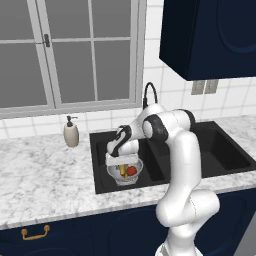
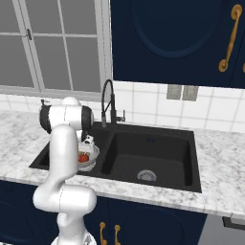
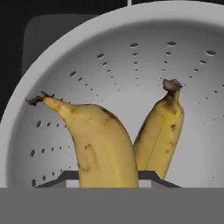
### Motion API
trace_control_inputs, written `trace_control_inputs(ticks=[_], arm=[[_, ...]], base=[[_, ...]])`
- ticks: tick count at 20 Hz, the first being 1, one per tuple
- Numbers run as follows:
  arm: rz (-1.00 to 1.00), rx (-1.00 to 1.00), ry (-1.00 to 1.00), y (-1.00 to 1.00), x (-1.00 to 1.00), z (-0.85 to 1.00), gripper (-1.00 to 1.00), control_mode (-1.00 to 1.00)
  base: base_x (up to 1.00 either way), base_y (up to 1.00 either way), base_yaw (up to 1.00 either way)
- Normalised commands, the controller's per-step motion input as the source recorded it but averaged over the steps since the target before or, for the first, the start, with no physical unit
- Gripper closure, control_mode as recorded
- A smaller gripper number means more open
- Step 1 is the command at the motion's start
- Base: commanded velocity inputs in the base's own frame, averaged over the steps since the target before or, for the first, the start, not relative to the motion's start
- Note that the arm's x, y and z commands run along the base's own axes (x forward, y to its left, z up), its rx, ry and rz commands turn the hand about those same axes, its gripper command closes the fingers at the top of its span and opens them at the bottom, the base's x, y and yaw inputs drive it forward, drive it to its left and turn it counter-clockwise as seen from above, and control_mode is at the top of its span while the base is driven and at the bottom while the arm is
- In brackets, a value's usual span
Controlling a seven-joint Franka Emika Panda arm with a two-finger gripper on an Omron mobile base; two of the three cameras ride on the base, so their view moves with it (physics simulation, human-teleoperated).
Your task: Put the colander in the sink, put the banana, apple, banana in the colander, and turn on the sink faucet and pour water over the colander.
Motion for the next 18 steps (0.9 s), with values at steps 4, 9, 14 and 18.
trace_control_inputs(ticks=[4, 9, 14, 18], arm=[[-0.01, 0.00, 0.01, 0.00, 0.05, -0.16, 1.00, -1.00], [0.00, 0.00, 0.00, -0.11, -0.19, 0.00, -1.00, -1.00], [-0.01, 0.00, 0.00, -0.24, -0.35, 0.06, -1.00, -1.00], [-0.02, 0.00, 0.00, -0.12, -0.26, 0.26, -1.00, -1.00]], base=[[0.00, 0.00, 0.00], [0.00, 0.00, 0.00], [0.00, 0.00, 0.00], [0.00, 0.00, 0.00]])
